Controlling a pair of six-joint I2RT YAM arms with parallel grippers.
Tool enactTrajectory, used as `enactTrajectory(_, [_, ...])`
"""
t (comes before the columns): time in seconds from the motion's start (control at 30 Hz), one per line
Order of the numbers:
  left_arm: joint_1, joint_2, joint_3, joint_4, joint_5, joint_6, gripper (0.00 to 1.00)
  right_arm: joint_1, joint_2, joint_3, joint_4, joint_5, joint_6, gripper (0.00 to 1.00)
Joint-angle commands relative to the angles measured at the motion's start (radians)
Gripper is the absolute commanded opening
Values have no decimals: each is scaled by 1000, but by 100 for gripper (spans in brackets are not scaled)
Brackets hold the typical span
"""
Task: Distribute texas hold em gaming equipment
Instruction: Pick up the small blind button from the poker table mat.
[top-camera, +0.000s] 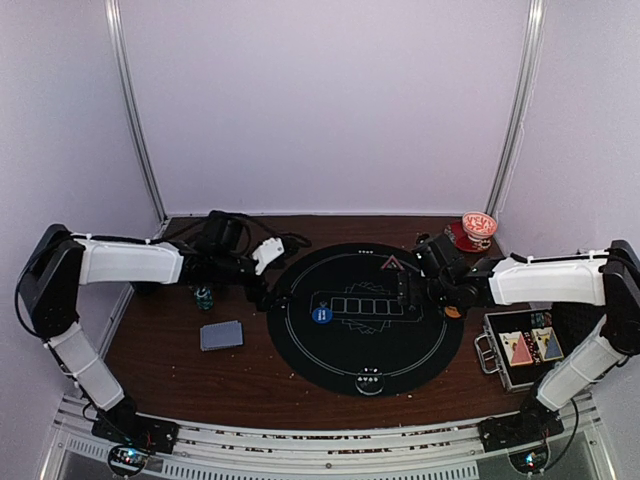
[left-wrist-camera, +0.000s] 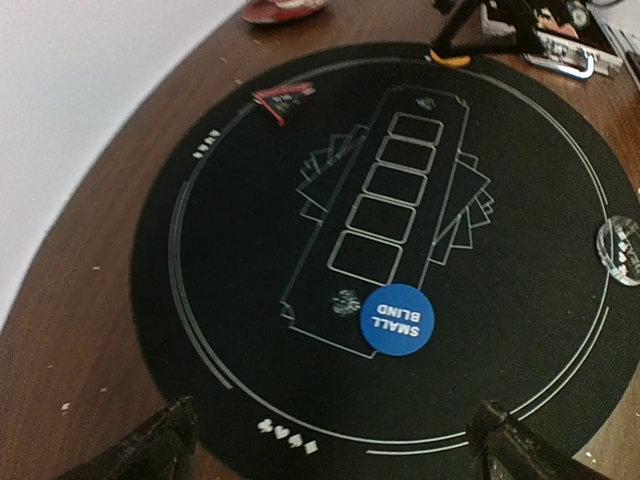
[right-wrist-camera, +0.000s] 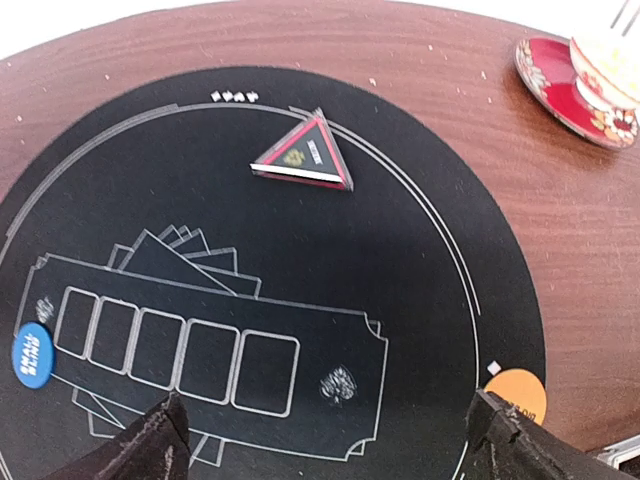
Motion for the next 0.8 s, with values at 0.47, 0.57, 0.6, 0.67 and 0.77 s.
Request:
enactTrajectory(0.47, [-205, 402, 383, -320, -117, 18, 88, 8, -79, -70, 95, 46, 16, 98])
enactTrajectory(0.57, [-205, 447, 429, -340, -155, -3, 88, 8, -91, -74, 95, 48, 18, 98])
enactTrajectory(0.6, [-205, 456, 438, -339, -168, -5, 88, 8, -95, -77, 96, 48, 18, 98])
enactTrajectory(0.67, [-205, 468, 446, -345, -178, -6, 87, 8, -103, -80, 99, 51, 17, 98])
enactTrajectory(0.77, [-205, 480, 453, -355, -180, -8, 86, 8, -112, -83, 101, 51, 17, 98])
